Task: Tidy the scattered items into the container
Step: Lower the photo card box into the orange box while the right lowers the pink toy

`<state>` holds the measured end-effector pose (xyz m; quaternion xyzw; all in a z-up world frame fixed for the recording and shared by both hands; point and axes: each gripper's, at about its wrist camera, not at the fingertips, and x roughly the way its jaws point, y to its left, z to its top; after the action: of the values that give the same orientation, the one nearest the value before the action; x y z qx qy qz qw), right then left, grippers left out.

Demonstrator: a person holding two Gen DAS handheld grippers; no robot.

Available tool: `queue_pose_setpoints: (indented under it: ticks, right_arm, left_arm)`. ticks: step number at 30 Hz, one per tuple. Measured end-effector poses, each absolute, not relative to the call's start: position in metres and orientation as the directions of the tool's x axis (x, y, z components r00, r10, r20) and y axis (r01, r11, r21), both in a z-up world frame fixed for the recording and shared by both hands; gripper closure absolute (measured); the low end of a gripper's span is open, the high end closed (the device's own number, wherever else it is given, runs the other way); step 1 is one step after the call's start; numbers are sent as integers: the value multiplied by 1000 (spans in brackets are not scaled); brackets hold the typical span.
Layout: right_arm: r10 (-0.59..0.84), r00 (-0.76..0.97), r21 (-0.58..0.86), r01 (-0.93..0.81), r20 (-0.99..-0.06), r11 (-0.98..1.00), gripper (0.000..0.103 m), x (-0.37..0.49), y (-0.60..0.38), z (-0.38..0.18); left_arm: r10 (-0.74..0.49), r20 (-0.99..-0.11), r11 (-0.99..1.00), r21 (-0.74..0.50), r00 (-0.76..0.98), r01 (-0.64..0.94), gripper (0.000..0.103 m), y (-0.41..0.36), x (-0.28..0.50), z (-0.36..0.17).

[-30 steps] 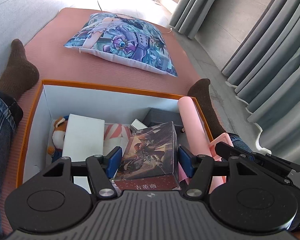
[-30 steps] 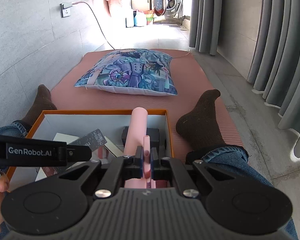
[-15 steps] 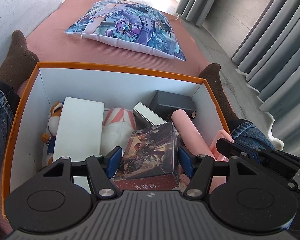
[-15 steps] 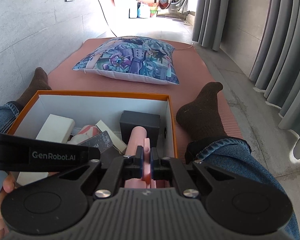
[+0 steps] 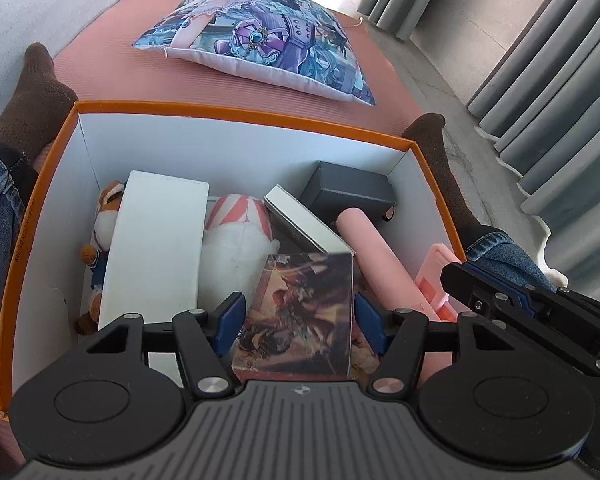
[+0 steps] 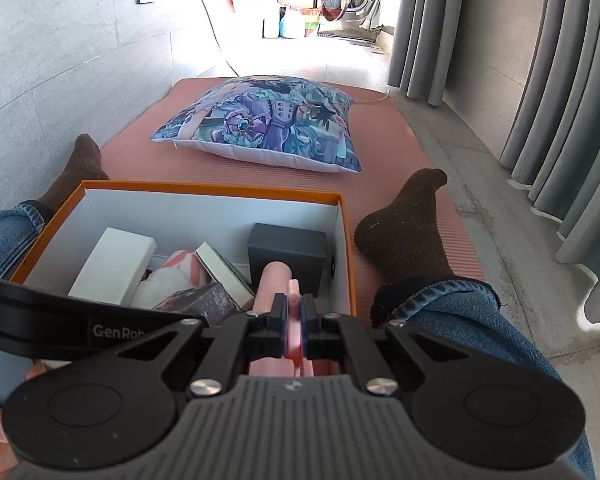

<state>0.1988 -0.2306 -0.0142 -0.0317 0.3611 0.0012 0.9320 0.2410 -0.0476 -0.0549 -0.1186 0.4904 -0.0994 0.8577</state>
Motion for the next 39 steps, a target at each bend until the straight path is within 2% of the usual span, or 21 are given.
queue_pose_setpoints:
  ticks: [8, 9, 13, 17, 26, 29, 33, 39]
  right_arm:
    - [-19, 739, -43, -13, -674, 999, 93, 197, -232, -11]
    - [-19, 740, -40, -11, -673, 999, 91, 197, -232, -10]
    - [-20, 753, -39, -8, -658, 999, 73, 192, -233, -4]
    - [-17, 774, -45, -15, -633, 999, 64, 186, -230, 5]
    - [-12, 843, -37, -10, -538, 999, 54, 164, -223, 30]
    - [2, 871, -16, -11, -492, 1000, 47, 154, -220, 37]
    - [15, 898, -2, -18, -441, 1000, 43, 141, -214, 38]
    - [51, 892, 46, -34, -449, 998, 37, 131, -210, 26]
  left_arm:
    - [-278, -793, 954, -293, 543, 60, 33, -45, 240, -39]
    - [-274, -789, 955, -290, 550, 59, 33, -44, 239, -38]
    - [-242, -760, 962, -268, 603, 48, 33, -40, 232, -29]
    - [-225, -729, 966, -251, 647, 54, 33, -37, 224, -17]
    - [-170, -618, 974, -222, 768, 37, 33, -23, 195, 19]
    - [-143, -570, 979, -204, 809, 29, 31, -18, 180, 26]
    - [-116, -515, 986, -164, 849, 36, 28, -16, 159, 30]
    - [-89, -479, 988, -152, 874, 17, 22, -6, 133, 20]
